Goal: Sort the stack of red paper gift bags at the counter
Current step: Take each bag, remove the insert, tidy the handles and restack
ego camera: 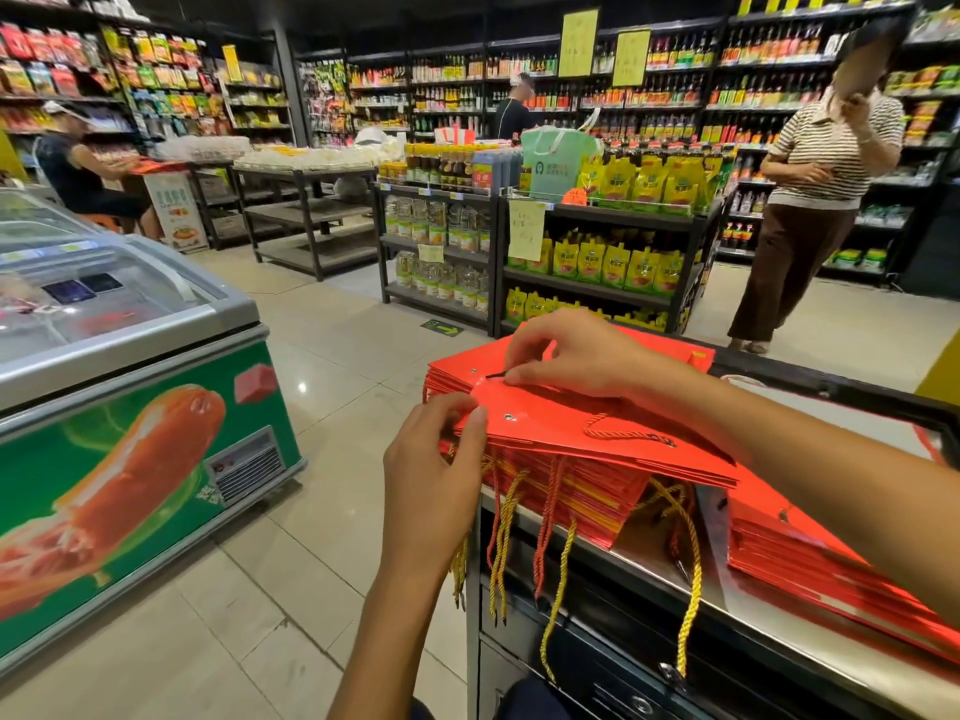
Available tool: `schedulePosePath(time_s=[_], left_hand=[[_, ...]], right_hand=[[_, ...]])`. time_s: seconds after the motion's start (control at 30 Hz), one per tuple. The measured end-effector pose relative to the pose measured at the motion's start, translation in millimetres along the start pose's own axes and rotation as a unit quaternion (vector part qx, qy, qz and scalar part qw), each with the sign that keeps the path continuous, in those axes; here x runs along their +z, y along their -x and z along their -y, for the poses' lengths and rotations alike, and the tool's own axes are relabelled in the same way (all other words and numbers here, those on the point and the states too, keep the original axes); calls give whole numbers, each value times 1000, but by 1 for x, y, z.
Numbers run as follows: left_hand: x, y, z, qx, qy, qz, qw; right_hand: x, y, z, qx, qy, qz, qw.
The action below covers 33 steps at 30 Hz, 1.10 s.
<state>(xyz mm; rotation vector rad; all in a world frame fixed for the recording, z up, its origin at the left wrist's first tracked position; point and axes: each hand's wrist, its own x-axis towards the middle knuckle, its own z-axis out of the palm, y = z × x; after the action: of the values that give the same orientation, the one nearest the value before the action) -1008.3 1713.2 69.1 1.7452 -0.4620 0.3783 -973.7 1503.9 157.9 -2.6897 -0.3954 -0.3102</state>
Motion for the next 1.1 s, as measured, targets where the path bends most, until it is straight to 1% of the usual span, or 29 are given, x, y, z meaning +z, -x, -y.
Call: schedulePosePath(time_s=[0.1, 0.17, 0.3, 0.4, 0.47, 0.63, 0.8, 1.0, 1.1], left_hand=[[0, -1, 6, 17, -5, 7, 1000], [-1, -2, 9, 29, -7, 18, 999], [-3, -3, 11, 65, -8, 35, 997], [-1, -3, 10, 67, 0, 32, 997], [0, -2, 9, 63, 6, 26, 998], [0, -1, 9, 50, 16, 19, 998], [0, -2, 6, 35, 22, 5, 999], [4, -1, -4, 17, 56, -32, 998], [6, -6, -12, 21, 69, -51, 996]], right_hand=[[-11, 14, 8, -34, -25, -2, 999], [-20, 24, 12, -52, -25, 21, 998], [-29, 34, 22, -103, 62, 63, 991], [-31, 31, 27, -126, 119, 66, 983], [-31, 29, 28, -140, 136, 65, 979], [-32, 23, 32, -161, 153, 85, 971], [-37, 21, 36, -161, 172, 109, 966], [-32, 18, 38, -175, 155, 73, 970], [-33, 22, 37, -155, 132, 68, 977]])
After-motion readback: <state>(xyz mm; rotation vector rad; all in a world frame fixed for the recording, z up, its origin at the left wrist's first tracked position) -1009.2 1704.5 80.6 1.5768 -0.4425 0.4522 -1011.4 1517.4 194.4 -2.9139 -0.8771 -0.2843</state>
